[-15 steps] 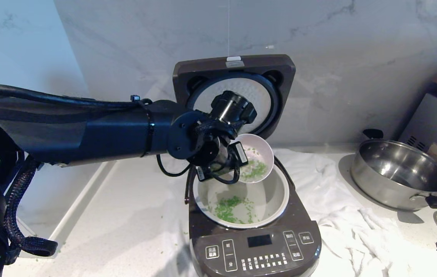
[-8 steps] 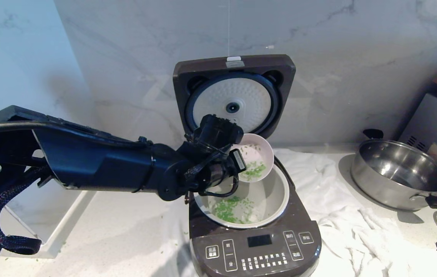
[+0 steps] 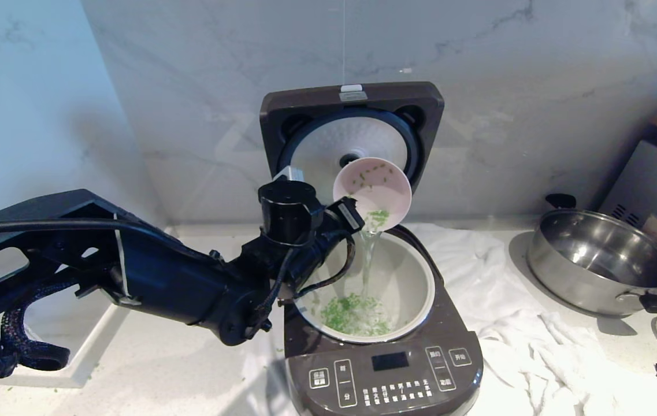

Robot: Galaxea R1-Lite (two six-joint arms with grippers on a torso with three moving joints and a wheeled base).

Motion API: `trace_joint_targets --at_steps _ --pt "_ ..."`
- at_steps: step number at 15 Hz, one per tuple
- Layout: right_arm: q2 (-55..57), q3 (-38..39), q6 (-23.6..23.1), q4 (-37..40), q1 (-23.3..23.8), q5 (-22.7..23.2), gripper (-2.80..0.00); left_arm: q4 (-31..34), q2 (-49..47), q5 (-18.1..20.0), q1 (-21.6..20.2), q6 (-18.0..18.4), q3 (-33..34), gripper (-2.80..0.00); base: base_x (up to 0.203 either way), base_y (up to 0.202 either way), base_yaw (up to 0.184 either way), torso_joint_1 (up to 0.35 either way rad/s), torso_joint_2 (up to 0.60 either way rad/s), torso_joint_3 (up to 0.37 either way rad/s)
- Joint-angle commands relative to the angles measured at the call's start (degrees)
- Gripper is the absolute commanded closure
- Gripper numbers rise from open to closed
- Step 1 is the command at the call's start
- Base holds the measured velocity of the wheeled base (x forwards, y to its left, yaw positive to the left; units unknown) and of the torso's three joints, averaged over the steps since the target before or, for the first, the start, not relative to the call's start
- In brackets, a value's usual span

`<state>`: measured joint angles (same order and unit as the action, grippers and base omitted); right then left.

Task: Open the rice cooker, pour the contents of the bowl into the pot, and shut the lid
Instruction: Pour the water from the bowl into the rice cooker

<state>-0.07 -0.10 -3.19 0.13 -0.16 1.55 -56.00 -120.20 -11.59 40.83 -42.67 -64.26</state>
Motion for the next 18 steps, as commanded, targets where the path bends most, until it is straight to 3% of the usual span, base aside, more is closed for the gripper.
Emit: trace_joint_targets --at_steps 1,12,14,18 --pt "0.1 0.0 -0.1 0.0 0.0 0.0 0.0 -1.8 -1.2 -0.1 -0.4 -0.2 0.6 0.0 0.0 0.0 0.0 0.0 0.0 0.0" --pt "0.1 0.0 -0.1 0.0 0.0 0.0 0.0 -9.6 -2.4 0.2 -0.8 -0.3 3.1 0.0 0.0 0.0 0.0 0.0 0.0 0.0" --pt "0.1 0.0 -0.1 0.0 0.0 0.0 0.0 -12.6 -1.9 2.1 -1.5 -0.3 4.0 0.0 0.0 0.0 0.0 0.0 0.0 0.0" --pt "0.1 0.0 -0.1 0.0 0.0 0.0 0.0 -14.8 -1.3 2.4 -1.9 -0.3 4.6 0.0 0.0 0.0 0.0 0.0 0.0 0.0"
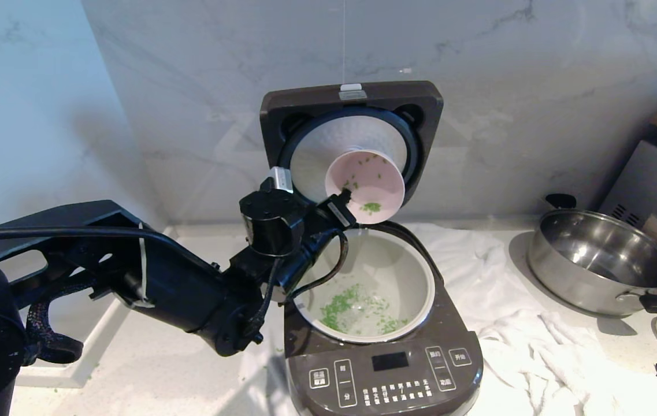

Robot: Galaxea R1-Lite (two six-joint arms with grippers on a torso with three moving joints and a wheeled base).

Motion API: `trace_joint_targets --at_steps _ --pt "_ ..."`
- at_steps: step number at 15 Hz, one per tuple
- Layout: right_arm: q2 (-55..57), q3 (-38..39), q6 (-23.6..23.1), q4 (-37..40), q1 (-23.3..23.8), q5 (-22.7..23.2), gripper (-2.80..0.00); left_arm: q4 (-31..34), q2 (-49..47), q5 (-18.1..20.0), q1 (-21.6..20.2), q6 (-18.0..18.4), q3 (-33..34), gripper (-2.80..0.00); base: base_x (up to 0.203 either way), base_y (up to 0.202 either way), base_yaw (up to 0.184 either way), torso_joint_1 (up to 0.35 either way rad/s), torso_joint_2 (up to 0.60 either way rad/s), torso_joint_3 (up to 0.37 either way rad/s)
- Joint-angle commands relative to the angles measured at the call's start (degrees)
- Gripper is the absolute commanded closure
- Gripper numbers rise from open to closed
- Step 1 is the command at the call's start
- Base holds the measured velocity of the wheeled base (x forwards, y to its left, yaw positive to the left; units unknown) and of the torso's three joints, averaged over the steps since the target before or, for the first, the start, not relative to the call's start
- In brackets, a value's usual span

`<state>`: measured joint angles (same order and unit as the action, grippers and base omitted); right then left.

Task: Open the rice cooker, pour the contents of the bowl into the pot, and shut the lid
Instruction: Pour the water from the bowl into the rice cooker

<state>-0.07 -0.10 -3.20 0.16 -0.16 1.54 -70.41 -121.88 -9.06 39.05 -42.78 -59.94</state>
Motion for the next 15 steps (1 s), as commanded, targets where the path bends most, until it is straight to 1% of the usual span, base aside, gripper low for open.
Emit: trace_joint_targets --at_steps 1,9,10,11,14,15 --pt "0.1 0.0 -0.1 0.0 -0.1 0.0 0.0 -1.5 0.3 -0.1 -0.2 -0.2 0.5 0.0 0.0 0.0 0.0 0.0 0.0 0.0" --pt "0.1 0.0 -0.1 0.0 0.0 0.0 0.0 -2.3 0.7 0.2 0.9 -0.1 2.9 0.0 0.0 0.0 0.0 0.0 0.0 0.0" --pt "0.1 0.0 -0.1 0.0 0.0 0.0 0.0 -2.3 0.1 0.3 1.8 0.1 3.8 0.0 0.0 0.0 0.0 0.0 0.0 0.0" --pt "0.1 0.0 -0.1 0.0 0.0 0.0 0.0 -2.4 -0.2 0.3 2.6 0.9 4.4 0.0 0.0 0.0 0.0 0.0 0.0 0.0" --pt "0.1 0.0 -0.1 0.0 0.0 0.0 0.0 -2.4 0.6 0.4 2.2 1.5 3.0 0.0 0.0 0.0 0.0 0.0 0.0 0.0" --pt "0.1 0.0 -0.1 0.0 0.0 0.0 0.0 -2.4 0.6 0.3 2.1 3.0 3.0 0.0 0.0 0.0 0.0 0.0 0.0 0.0"
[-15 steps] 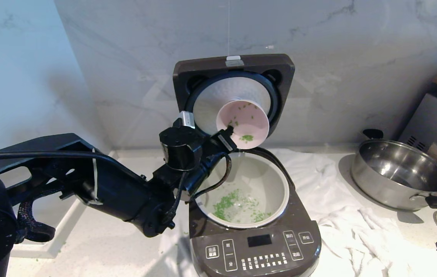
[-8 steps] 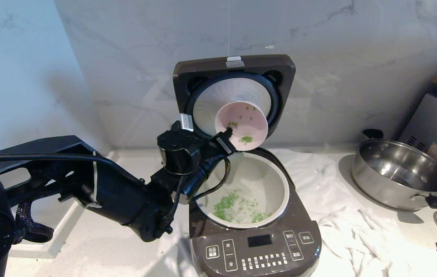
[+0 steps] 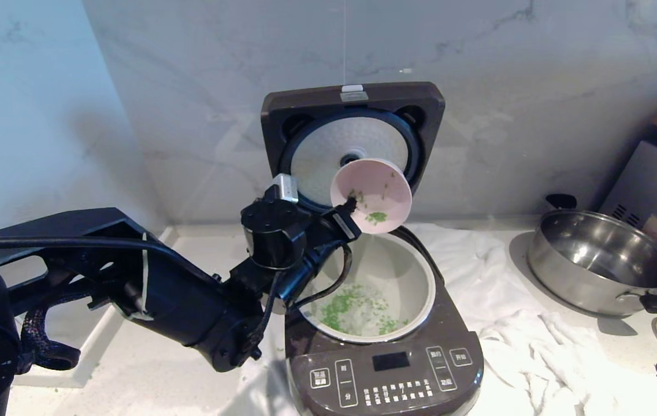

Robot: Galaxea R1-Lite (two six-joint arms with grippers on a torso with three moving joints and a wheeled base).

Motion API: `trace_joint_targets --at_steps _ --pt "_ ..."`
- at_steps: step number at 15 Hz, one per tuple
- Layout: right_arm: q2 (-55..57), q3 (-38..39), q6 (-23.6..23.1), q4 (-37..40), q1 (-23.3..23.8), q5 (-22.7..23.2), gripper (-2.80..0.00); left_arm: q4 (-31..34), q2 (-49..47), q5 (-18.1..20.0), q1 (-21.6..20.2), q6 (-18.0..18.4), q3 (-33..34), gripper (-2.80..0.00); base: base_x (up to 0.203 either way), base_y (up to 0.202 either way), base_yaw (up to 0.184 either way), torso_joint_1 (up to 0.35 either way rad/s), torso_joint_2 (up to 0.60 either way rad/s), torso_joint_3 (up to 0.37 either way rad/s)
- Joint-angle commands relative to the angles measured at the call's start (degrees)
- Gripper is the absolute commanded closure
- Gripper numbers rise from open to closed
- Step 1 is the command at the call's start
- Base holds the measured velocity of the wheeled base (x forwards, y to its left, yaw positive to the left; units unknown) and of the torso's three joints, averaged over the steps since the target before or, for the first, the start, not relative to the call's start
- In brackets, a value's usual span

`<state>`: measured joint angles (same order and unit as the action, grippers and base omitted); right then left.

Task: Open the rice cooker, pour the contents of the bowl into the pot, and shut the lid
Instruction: Pour the water from the bowl into the rice cooker

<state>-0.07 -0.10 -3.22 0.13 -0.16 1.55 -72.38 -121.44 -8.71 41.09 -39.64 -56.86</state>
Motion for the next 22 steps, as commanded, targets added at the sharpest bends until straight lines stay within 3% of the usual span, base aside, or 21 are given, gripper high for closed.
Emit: trace_joint_targets --at_steps 1,4,6,7,12,15,20,22 --pt "0.1 0.0 0.0 0.0 0.0 0.0 0.0 -0.4 0.1 -0.1 0.0 3.6 0.0 0.0 0.0 0.0 0.0 0.0 0.0 0.0" --pt "0.1 0.0 0.0 0.0 0.0 0.0 0.0 -1.8 0.2 -2.2 -0.2 22.1 -0.7 0.0 0.0 0.0 0.0 0.0 0.0 0.0" --pt "0.1 0.0 0.0 0.0 0.0 0.0 0.0 -4.7 0.4 -5.0 -0.2 32.5 -0.4 0.0 0.0 0.0 0.0 0.0 0.0 0.0" --pt "0.1 0.0 0.0 0.0 0.0 0.0 0.0 -5.6 1.2 -6.0 -0.2 35.4 0.7 0.0 0.0 0.0 0.0 0.0 0.0 0.0" --pt "0.1 0.0 0.0 0.0 0.0 0.0 0.0 -9.2 3.4 -7.1 0.0 36.0 3.7 0.0 0.0 0.0 0.0 0.0 0.0 0.0" --pt "0.1 0.0 0.0 0.0 -0.1 0.0 0.0 -15.1 2.1 -8.3 1.3 39.6 3.7 0.0 0.0 0.0 0.0 0.0 0.0 0.0" --pt "0.1 0.0 0.0 0.0 0.0 0.0 0.0 -14.6 3.1 -7.8 1.2 39.0 7.1 0.0 0.0 0.0 0.0 0.0 0.0 0.0" --pt "0.1 0.0 0.0 0.0 0.0 0.0 0.0 -9.7 5.3 -7.3 0.9 37.9 8.9 0.0 0.0 0.0 0.0 0.0 0.0 0.0"
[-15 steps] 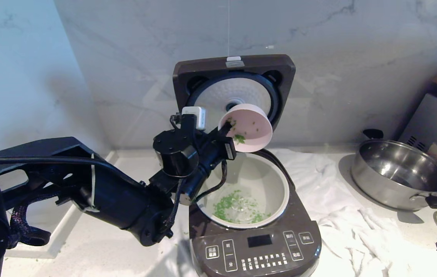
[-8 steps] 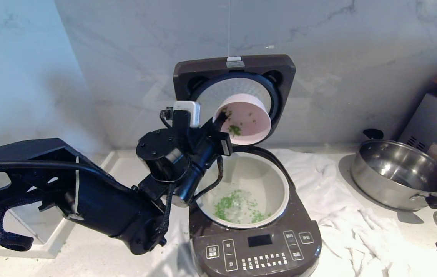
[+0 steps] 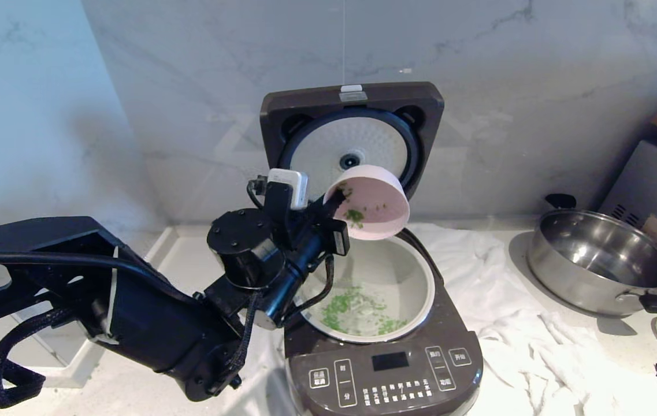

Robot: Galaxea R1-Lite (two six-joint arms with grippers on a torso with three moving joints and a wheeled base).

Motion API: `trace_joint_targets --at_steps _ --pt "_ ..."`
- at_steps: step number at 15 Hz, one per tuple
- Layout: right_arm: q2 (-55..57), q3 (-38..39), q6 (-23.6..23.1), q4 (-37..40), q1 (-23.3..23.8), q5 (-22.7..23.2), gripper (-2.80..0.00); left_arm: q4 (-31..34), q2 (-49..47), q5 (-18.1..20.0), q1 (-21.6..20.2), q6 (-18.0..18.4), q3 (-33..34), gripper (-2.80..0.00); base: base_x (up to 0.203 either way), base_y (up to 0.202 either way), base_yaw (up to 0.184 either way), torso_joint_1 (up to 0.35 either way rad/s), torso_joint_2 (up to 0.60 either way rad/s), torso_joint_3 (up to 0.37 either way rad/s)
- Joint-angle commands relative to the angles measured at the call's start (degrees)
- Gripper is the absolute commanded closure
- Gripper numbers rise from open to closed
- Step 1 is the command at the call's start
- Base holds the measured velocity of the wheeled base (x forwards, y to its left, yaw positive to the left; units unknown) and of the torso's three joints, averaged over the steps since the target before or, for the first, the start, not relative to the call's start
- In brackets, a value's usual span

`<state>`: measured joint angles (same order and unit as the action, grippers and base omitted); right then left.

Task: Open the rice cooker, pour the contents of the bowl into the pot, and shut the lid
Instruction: Pour the water from the bowl into the rice cooker, then place the bowl on the table

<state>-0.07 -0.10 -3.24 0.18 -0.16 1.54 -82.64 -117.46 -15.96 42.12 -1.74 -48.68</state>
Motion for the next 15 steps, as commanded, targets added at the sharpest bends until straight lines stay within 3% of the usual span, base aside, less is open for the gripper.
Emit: trace_joint_targets --at_steps 1,4,7,9,12,13,15 --pt "0.1 0.0 0.0 0.0 0.0 0.0 0.0 4.0 3.0 0.0 -0.5 -2.3 0.6 0.0 0.0 0.0 0.0 0.0 0.0 0.0" --pt "0.1 0.0 0.0 0.0 0.0 0.0 0.0 18.5 10.1 2.0 -2.2 -8.6 -1.6 0.0 0.0 0.0 0.0 0.0 0.0 0.0" --pt "0.1 0.0 0.0 0.0 0.0 0.0 0.0 38.4 16.3 2.4 -5.6 -10.0 -3.7 0.0 0.0 0.0 0.0 0.0 0.0 0.0" --pt "0.1 0.0 0.0 0.0 0.0 0.0 0.0 48.4 21.2 3.3 -9.1 -12.8 -4.1 0.0 0.0 0.0 0.0 0.0 0.0 0.0" --pt "0.1 0.0 0.0 0.0 0.0 0.0 0.0 63.1 27.4 5.9 -11.7 -14.0 -3.9 0.0 0.0 0.0 0.0 0.0 0.0 0.0" --pt "0.1 0.0 0.0 0.0 0.0 0.0 0.0 66.3 29.5 7.6 -12.3 -15.1 -3.6 0.0 0.0 0.0 0.0 0.0 0.0 0.0" --pt "0.1 0.0 0.0 0.0 0.0 0.0 0.0 75.4 33.4 14.6 -15.8 -16.5 -2.8 0.0 0.0 0.0 0.0 0.0 0.0 0.0"
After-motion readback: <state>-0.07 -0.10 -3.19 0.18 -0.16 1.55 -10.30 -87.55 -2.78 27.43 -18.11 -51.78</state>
